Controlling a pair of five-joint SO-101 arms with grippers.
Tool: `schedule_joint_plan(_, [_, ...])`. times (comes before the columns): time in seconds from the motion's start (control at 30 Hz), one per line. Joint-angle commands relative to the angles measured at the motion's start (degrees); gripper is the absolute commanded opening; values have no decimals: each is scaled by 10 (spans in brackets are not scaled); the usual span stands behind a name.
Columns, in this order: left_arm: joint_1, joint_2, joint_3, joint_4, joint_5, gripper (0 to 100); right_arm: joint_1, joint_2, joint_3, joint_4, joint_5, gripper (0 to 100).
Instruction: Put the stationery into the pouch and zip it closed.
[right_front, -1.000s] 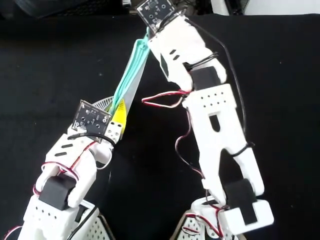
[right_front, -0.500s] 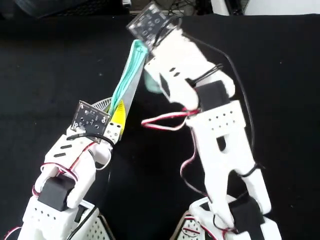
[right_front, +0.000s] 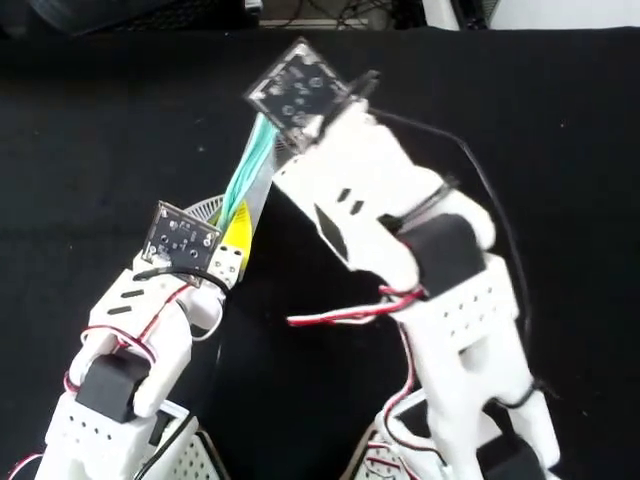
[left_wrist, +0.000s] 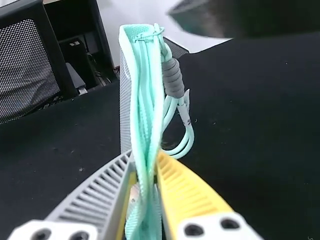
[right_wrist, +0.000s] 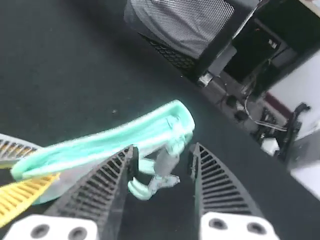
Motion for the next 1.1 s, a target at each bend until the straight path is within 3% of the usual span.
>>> schedule_joint_plan(0.0, [-4,3,7,0,-3,30,25,-41,69,4,-36,168])
schedule_joint_plan(0.2, [-5,3,7,0,-2,30,65,-136,287,-53,-59,18])
schedule_joint_plan(0.43, [-3,2,49,-62,-2,33,168,-305,541,-229,-67,29])
schedule_joint_plan(0.67, [-31,2,109,-171,-3,33,179,-481,828,-459,-112,29])
schedule_joint_plan(0.83, [-91,2,90,-175,-6,30,179,-580,901,-462,-109,29])
schedule_joint_plan(1.07, [-231,3,44,-174,-6,32,179,-640,948,-453,-39,29])
